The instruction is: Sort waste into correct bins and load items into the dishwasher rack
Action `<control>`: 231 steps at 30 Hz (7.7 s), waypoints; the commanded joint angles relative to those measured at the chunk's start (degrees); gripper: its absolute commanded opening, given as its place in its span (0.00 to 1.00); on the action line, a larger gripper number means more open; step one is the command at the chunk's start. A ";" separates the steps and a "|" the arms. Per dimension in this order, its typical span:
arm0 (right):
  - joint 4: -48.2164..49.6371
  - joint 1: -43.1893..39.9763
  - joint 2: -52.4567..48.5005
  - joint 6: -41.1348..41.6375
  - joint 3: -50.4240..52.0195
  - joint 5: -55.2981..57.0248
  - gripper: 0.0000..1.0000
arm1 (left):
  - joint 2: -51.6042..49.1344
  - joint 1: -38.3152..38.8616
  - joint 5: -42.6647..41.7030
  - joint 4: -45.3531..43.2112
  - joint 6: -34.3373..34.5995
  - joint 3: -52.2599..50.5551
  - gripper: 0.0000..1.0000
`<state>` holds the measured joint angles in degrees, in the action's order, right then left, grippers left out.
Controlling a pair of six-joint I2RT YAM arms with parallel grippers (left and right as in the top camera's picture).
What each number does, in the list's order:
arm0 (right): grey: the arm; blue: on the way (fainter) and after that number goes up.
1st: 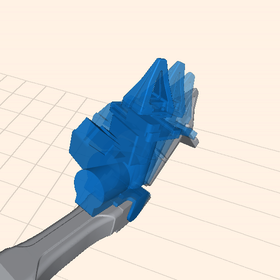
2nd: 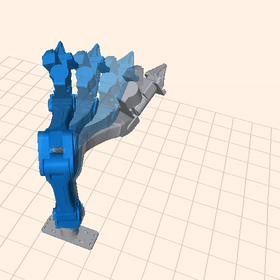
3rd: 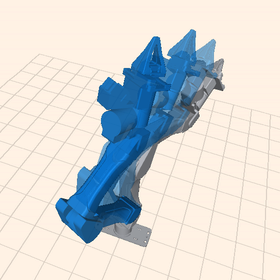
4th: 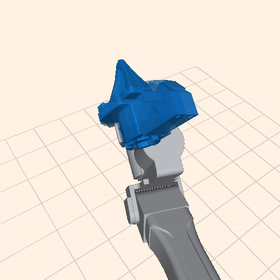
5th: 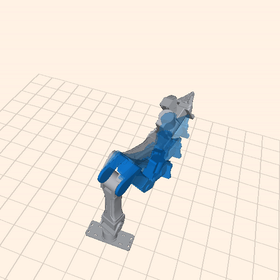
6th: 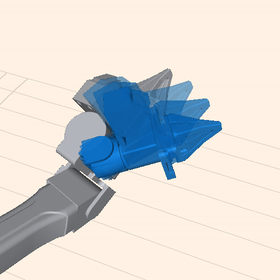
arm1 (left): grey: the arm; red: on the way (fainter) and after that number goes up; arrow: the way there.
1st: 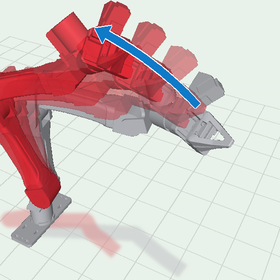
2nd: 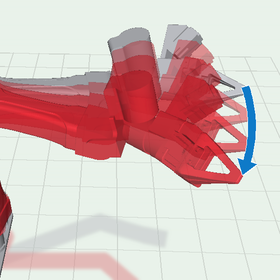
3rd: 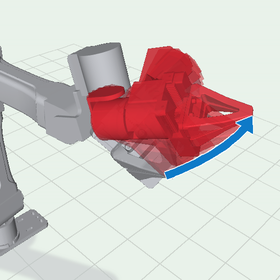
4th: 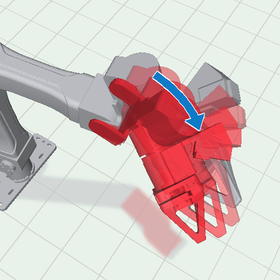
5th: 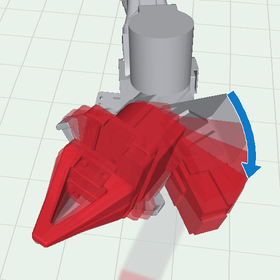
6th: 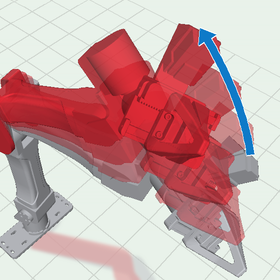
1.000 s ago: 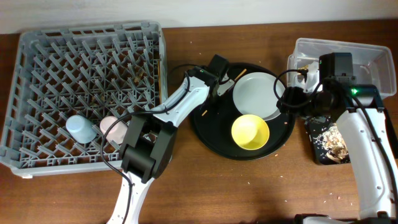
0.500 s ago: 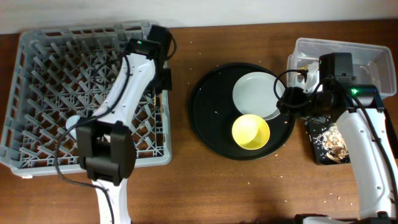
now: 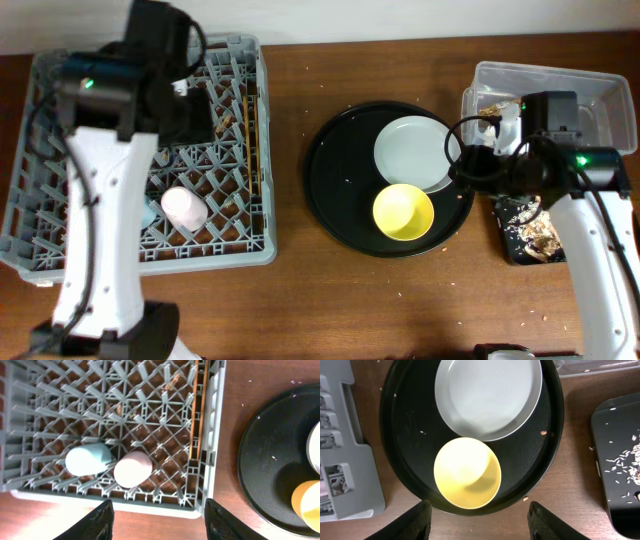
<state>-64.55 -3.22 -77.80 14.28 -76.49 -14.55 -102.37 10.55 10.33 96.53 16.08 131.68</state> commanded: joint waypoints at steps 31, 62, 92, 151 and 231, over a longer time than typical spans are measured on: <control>-1.73 -6.16 -1.03 3.82 -0.09 -0.48 0.78 | -23.56 30.99 -25.46 -54.55 -6.54 -39.06 0.47; -1.46 -6.16 -1.05 3.80 -0.09 -0.48 0.78 | -14.95 -6.99 59.47 -39.63 11.30 -43.06 0.02; -2.14 -6.16 -1.07 3.80 -0.07 -0.48 0.79 | -35.12 25.94 -23.15 -58.14 7.02 -22.67 0.46; -2.34 2.62 10.16 -9.35 -6.67 -12.26 0.99 | 32.02 -4.70 -4.98 0.17 0.76 -9.29 0.99; 61.88 2.47 77.48 -27.96 76.17 -7.72 0.98 | 101.96 -3.43 -2.43 -92.61 -2.71 -131.16 0.99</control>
<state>-2.68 -1.02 -0.62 -13.74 -0.84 -22.37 -0.95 6.79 7.92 3.86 14.28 0.93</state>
